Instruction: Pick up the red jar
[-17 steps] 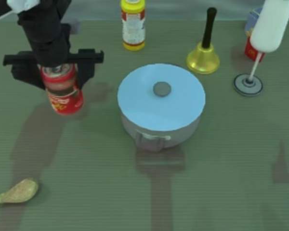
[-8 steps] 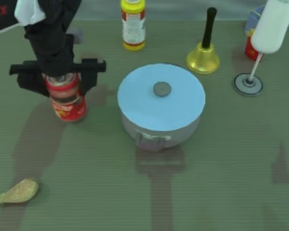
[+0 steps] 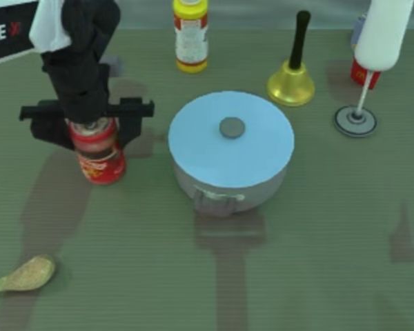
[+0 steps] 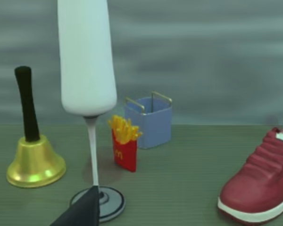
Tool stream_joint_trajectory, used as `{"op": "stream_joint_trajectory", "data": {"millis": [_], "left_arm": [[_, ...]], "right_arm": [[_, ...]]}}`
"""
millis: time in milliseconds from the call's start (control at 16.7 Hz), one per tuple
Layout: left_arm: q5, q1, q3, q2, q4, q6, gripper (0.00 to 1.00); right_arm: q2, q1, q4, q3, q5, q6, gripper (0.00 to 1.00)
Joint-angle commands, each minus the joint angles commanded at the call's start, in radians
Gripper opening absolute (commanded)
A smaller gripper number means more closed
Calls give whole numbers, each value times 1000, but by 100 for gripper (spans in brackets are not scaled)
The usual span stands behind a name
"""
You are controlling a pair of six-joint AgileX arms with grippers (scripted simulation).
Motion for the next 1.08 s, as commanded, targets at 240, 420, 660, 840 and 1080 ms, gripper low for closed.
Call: {"op": "stream_joint_trajectory", "data": {"millis": [240,420,660,840,1080], "left_arm": [[0,0,0,0,0,0,38],[0,0,0,0,0,0,60],[0,0,0,0,0,0,90],[0,0,0,0,0,0,100],[0,0,0,0,0,0,100]], "right_arm": [[0,0,0,0,0,0,100],[0,0,0,0,0,0,100],[0,0,0,0,0,0,100],[0,0,0,0,0,0,100],[0,0,0,0,0,0,100]]}}
